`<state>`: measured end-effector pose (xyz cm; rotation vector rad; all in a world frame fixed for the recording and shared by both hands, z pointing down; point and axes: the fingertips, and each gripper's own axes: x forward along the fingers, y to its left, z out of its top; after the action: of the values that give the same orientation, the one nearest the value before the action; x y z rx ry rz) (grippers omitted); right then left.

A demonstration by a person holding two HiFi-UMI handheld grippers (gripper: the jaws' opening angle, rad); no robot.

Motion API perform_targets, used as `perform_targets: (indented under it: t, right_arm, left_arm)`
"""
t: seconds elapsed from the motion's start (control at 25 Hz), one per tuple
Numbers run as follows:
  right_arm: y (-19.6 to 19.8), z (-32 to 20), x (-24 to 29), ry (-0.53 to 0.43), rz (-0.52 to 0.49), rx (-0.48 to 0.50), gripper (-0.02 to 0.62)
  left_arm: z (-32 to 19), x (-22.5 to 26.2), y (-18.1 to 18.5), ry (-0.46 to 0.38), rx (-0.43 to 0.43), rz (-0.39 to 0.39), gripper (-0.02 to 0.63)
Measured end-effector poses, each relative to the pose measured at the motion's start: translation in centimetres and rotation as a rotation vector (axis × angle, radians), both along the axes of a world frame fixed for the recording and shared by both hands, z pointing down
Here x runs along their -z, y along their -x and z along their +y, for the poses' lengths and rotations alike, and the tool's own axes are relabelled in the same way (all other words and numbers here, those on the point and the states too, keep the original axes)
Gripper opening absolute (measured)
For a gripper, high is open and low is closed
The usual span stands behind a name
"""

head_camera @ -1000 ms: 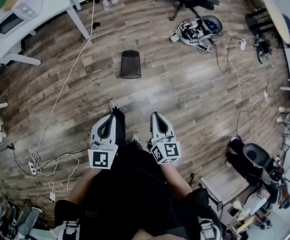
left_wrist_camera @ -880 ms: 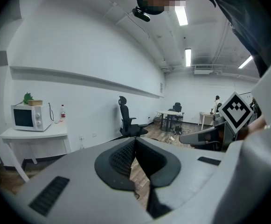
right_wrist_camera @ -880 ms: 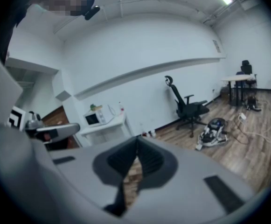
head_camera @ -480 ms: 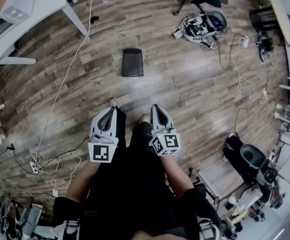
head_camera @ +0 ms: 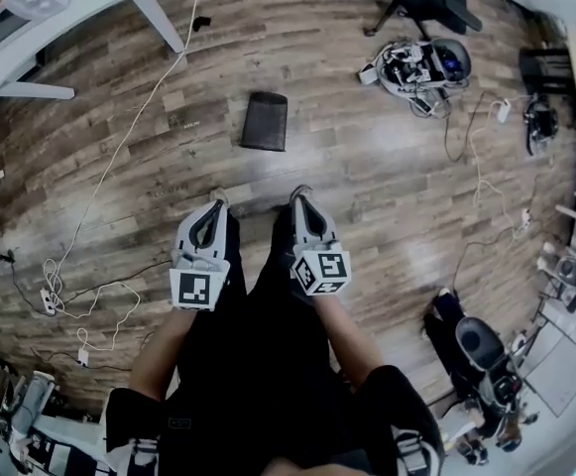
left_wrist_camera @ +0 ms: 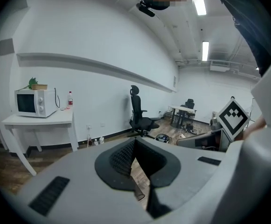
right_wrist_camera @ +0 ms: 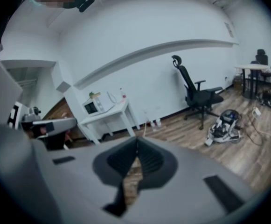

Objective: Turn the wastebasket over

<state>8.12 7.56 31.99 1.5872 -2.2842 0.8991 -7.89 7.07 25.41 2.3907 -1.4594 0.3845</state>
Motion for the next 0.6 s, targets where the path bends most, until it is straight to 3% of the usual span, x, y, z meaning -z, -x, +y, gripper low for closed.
perform_targets:
  t: [0.24, 0.36, 0.6]
  right_arm:
    - [-1.7, -2.4, -4.2, 0.068, -0.009, 0.116, 0.032]
    - [-3.0, -4.3, -7.1, 0.079, 0.002, 0.129, 0.032]
    - [-3.6, -6.9, -14.0, 0.116, 0.000, 0.121, 0.034]
  left_arm:
    - [-2.4, -3.8, -0.6, 0.047, 0.116, -0.014, 0.035]
    - [-3.6, -6.9, -1.0, 0.089, 0.147, -0.024, 0.035]
    - [-5.4, -14.5, -1.4, 0.155, 0.089, -0.069, 0.037]
